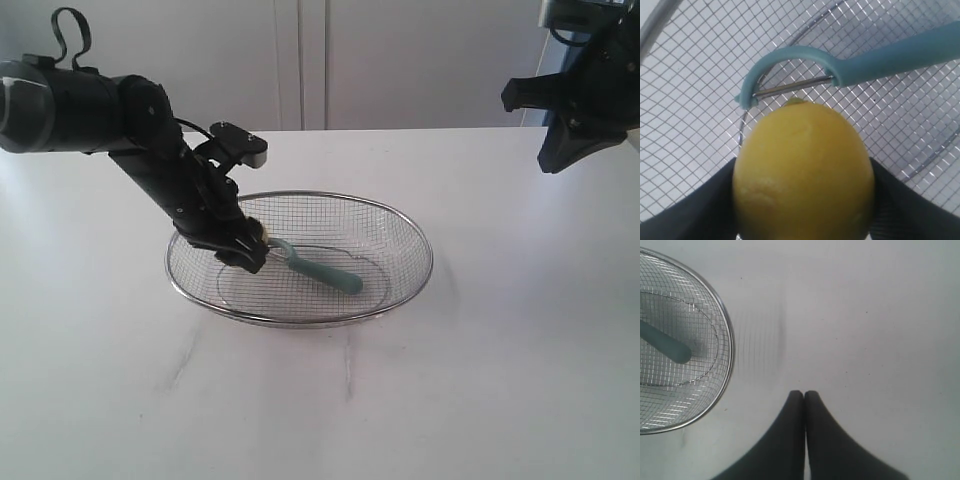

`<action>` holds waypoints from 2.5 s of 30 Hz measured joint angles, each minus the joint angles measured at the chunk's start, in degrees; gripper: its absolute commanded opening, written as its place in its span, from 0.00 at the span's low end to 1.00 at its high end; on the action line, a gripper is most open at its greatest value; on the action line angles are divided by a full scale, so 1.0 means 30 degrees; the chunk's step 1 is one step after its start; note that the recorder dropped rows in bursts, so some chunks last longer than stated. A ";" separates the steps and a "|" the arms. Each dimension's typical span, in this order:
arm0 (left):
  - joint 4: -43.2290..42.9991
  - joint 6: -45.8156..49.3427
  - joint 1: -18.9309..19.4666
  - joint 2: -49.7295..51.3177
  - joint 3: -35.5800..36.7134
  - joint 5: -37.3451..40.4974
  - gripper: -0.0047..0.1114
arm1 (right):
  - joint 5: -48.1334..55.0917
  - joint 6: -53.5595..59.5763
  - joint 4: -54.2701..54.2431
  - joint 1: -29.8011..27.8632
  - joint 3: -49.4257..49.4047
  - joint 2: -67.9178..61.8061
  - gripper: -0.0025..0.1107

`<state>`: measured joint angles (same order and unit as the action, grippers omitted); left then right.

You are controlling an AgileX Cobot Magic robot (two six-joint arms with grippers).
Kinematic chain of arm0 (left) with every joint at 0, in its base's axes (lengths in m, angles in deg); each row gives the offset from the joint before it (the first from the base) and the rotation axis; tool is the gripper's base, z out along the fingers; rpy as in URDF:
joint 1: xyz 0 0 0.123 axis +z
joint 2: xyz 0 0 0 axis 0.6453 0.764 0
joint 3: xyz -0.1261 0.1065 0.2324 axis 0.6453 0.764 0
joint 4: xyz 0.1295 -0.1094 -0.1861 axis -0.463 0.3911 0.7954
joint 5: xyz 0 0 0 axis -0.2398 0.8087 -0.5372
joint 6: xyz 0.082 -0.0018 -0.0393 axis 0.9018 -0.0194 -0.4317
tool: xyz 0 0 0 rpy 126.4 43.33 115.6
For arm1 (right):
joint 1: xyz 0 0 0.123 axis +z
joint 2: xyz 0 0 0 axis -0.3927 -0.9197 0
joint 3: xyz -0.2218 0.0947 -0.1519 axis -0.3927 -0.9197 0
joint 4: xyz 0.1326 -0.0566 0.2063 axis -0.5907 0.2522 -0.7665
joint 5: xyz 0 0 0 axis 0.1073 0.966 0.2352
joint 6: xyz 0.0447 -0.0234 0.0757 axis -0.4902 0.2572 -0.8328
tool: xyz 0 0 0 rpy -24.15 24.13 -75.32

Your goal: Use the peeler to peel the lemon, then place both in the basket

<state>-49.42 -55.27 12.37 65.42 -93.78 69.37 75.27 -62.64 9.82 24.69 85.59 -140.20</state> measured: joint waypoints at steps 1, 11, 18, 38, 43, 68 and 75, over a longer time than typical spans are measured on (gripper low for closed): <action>-0.0173 0.0082 0.0000 0.0080 0.0000 -0.0046 0.04 | 0.0000 0.0000 0.0000 0.0000 0.0000 0.0000 0.02; -0.0578 0.1611 0.0000 0.0268 0.0000 -0.0997 0.04 | 0.0000 0.0000 0.0000 0.0000 0.0000 0.0000 0.02; -0.0619 0.1637 0.0000 0.0268 0.0000 -0.1081 0.06 | 0.0000 0.0000 0.0000 0.0000 0.0000 0.0000 0.02; -0.0619 0.1726 0.0000 0.0268 -0.0083 -0.1100 0.69 | 0.0000 0.0000 0.0000 0.0000 0.0000 0.0000 0.02; -0.0619 0.1726 0.0000 0.0268 -0.0083 -0.1100 0.69 | 0.0000 0.0000 0.0000 0.0000 0.0000 0.0000 0.02; -0.0619 -0.1686 0.0000 -0.2372 -0.1100 0.2724 0.04 | -0.0069 0.0000 0.0000 0.0000 0.0000 0.0000 0.02; -0.0619 -0.3230 0.0000 -0.2724 -0.1100 0.3715 0.04 | -0.0069 0.0000 0.0000 0.0000 0.0000 0.0000 0.02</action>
<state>-51.27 -64.96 12.37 57.25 -97.08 80.52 75.07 -62.64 9.82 24.69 85.59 -140.20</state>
